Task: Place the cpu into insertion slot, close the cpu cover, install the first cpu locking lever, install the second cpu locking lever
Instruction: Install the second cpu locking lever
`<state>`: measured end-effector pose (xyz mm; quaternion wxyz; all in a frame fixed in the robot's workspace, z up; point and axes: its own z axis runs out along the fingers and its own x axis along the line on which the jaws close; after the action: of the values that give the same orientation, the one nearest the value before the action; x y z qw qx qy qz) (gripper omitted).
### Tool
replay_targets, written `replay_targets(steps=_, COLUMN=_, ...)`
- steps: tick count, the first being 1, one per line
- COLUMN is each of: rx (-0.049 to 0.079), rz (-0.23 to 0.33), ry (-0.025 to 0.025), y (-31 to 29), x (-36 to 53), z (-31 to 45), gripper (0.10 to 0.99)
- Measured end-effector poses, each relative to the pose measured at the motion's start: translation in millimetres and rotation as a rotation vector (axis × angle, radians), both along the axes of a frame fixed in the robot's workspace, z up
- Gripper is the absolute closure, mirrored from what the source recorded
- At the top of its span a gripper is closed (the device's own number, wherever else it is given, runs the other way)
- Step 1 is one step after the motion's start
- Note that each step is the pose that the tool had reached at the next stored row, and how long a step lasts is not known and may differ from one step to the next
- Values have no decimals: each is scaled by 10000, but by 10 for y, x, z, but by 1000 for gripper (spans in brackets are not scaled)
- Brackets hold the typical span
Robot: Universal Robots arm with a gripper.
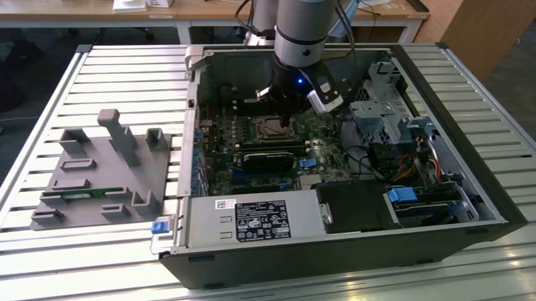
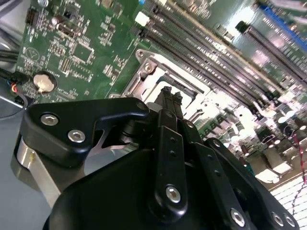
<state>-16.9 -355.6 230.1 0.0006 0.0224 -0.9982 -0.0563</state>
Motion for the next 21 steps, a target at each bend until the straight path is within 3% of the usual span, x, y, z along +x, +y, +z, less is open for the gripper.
replay_targets(steps=7, rx=0, rz=1, ry=6, y=-101, x=0, z=-6, gripper=965)
replay_targets(steps=17, rx=0, rz=0, ry=6, y=-159, x=-59, z=-34, gripper=965)
replay_targets(steps=21, rx=1, rz=0, ry=5, y=-169, x=-167, z=-37, gripper=965)
